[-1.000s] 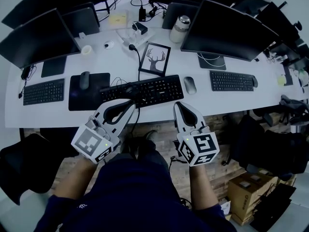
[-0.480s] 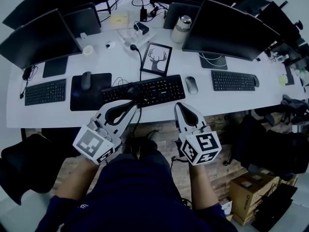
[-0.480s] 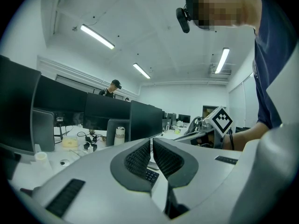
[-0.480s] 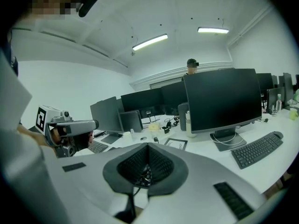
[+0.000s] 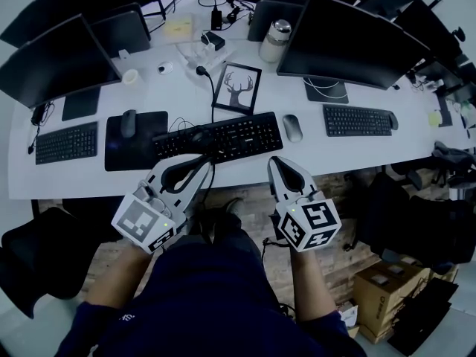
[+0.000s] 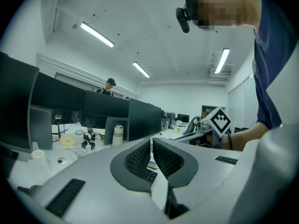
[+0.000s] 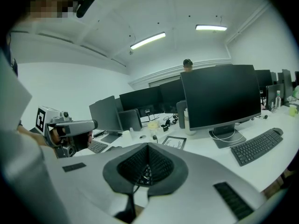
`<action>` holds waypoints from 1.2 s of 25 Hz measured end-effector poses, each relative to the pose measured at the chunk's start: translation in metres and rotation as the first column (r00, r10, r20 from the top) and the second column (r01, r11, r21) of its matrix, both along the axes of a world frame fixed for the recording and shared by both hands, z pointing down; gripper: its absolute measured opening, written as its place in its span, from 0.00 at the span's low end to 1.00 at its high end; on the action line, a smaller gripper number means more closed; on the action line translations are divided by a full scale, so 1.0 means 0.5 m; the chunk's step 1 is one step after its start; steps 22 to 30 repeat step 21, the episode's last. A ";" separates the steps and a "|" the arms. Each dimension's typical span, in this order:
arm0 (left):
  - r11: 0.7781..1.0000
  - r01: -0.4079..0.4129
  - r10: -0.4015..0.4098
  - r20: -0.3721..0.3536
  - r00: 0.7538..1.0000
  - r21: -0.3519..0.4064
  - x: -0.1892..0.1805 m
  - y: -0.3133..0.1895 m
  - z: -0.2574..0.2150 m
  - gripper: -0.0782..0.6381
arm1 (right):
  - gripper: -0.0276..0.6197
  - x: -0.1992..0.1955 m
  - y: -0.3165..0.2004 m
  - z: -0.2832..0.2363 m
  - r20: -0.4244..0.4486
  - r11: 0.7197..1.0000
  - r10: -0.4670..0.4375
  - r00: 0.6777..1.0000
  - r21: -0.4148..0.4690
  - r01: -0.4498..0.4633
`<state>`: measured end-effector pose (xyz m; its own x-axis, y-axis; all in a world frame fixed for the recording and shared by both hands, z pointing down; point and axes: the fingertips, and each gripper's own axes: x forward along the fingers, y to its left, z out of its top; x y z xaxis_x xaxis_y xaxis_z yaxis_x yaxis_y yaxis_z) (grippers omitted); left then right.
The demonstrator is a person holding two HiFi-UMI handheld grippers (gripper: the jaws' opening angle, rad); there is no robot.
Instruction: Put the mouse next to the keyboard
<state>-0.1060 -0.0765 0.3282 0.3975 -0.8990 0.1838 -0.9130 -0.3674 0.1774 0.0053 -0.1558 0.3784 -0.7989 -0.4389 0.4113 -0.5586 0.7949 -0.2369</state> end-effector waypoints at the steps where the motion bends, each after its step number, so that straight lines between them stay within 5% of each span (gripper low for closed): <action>1: 1.000 0.000 0.000 0.000 1.000 -0.001 0.001 -0.001 0.000 0.17 | 0.05 0.001 -0.002 0.000 0.001 1.000 0.002 1.000 -0.001 -0.002; 30: 1.000 -0.002 0.002 0.000 1.000 -0.027 0.019 -0.038 0.022 0.17 | 0.05 0.011 -0.035 0.013 -0.006 1.000 -0.016 1.000 0.003 0.016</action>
